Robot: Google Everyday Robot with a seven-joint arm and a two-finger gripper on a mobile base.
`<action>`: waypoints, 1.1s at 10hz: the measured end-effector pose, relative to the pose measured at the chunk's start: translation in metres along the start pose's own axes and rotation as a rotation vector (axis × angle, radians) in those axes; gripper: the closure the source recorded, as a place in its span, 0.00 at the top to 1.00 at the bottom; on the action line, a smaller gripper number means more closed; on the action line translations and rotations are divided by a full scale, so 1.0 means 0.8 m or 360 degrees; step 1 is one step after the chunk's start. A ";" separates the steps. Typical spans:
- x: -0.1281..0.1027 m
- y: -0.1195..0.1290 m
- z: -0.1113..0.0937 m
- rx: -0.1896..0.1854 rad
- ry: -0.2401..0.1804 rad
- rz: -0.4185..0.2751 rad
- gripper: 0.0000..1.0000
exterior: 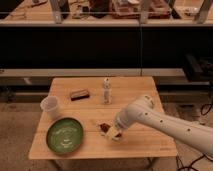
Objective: Drag the ceramic bowl in a circle
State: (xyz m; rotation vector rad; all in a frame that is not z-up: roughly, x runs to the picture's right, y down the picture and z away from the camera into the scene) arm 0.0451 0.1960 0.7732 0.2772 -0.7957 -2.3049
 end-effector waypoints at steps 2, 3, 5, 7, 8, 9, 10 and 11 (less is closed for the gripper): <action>0.000 0.000 0.000 0.0000 0.0000 0.0000 0.80; 0.000 0.000 0.000 0.0000 0.0000 0.0000 0.80; 0.000 0.000 0.000 0.0000 0.0001 0.0000 0.80; 0.028 0.001 0.002 0.0010 0.0015 -0.0031 0.80; 0.060 0.001 0.004 0.0020 0.0019 -0.0075 0.80; 0.099 0.002 0.008 0.0025 0.0011 -0.0115 0.80; 0.121 0.004 0.013 0.0030 -0.0005 -0.0125 0.80; 0.138 0.009 0.024 0.0043 -0.0035 -0.0116 0.80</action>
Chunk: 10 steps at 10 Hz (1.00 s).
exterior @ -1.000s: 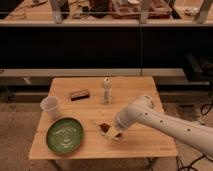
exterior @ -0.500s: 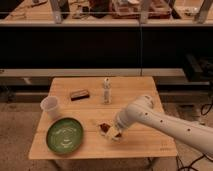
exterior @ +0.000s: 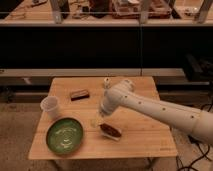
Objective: Drag the ceramic bowl in a circle
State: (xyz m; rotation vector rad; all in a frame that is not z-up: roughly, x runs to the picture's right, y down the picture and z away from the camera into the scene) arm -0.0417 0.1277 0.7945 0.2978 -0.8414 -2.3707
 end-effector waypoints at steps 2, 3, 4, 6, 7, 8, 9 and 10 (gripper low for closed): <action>0.010 0.006 0.013 0.0030 -0.0045 0.0022 0.80; 0.010 0.007 0.013 0.0030 -0.0045 0.0023 0.80; 0.008 0.007 0.012 0.0029 -0.0046 0.0027 0.80; 0.011 0.000 0.014 0.0047 -0.0053 0.0031 0.80; 0.023 -0.015 0.021 0.0081 -0.0058 0.0026 0.80; 0.039 -0.034 0.031 0.0127 -0.0065 0.0018 0.80; 0.068 -0.068 0.056 0.0218 -0.0093 0.0014 0.80; 0.086 -0.088 0.074 0.0272 -0.0109 0.0019 0.80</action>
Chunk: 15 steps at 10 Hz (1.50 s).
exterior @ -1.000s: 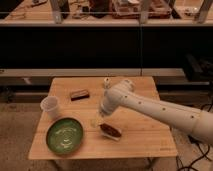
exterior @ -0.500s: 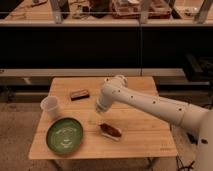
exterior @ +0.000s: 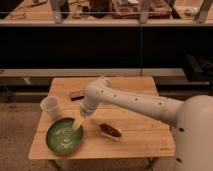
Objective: Drag the ceramic bowl in a circle
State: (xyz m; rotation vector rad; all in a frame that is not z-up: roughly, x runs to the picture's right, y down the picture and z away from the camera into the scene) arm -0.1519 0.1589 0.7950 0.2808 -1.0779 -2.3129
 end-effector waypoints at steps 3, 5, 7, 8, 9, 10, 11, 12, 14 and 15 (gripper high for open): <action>0.039 -0.007 0.057 0.0090 -0.0029 0.0088 0.80; 0.040 0.004 0.076 0.0099 -0.0037 0.0196 0.80; 0.040 0.005 0.076 0.0098 -0.0036 0.0198 0.80; 0.040 0.004 0.076 0.0099 -0.0038 0.0197 0.80; 0.038 0.004 0.076 0.0096 -0.0046 0.0200 0.78; 0.032 0.002 0.076 0.0086 -0.0074 0.0211 0.72; 0.024 -0.004 0.079 0.0074 -0.0117 0.0222 0.62; 0.020 -0.008 0.084 0.0069 -0.0145 0.0226 0.52; 0.020 -0.013 0.090 0.0064 -0.0159 0.0222 0.32; 0.023 -0.012 0.090 0.0062 -0.0137 0.0233 0.21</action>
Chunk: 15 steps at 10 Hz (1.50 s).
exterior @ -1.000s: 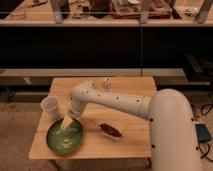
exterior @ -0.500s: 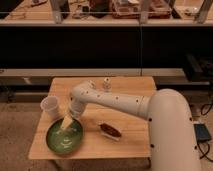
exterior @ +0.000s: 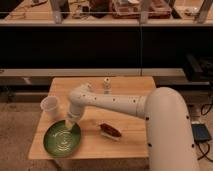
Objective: Drag the ceramic bowl in a circle
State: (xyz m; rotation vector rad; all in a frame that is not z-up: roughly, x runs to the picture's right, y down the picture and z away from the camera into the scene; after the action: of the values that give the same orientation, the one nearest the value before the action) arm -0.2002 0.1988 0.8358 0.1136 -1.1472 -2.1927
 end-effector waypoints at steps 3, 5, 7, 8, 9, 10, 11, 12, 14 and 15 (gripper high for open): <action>-0.004 0.012 -0.015 0.0015 0.0109 0.0081 0.00; -0.030 0.022 -0.024 0.0003 0.0135 0.0158 0.00; -0.074 0.030 -0.033 -0.0063 0.0099 0.0244 0.00; -0.089 0.029 -0.038 -0.0093 0.0083 0.0263 0.00; -0.104 0.026 -0.042 -0.0120 0.0067 0.0273 0.00; -0.121 0.010 -0.046 -0.0146 0.0032 0.0260 0.00; -0.127 -0.001 -0.045 -0.0151 0.0008 0.0245 0.00; -0.131 -0.014 -0.039 -0.0144 -0.0023 0.0231 0.00; -0.107 -0.052 -0.013 -0.0056 -0.0071 0.0188 0.00; -0.090 -0.064 -0.003 0.0004 -0.0074 0.0171 0.00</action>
State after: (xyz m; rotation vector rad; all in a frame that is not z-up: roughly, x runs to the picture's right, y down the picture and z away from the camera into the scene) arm -0.1686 0.2600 0.7798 0.0016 -1.1550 -2.1089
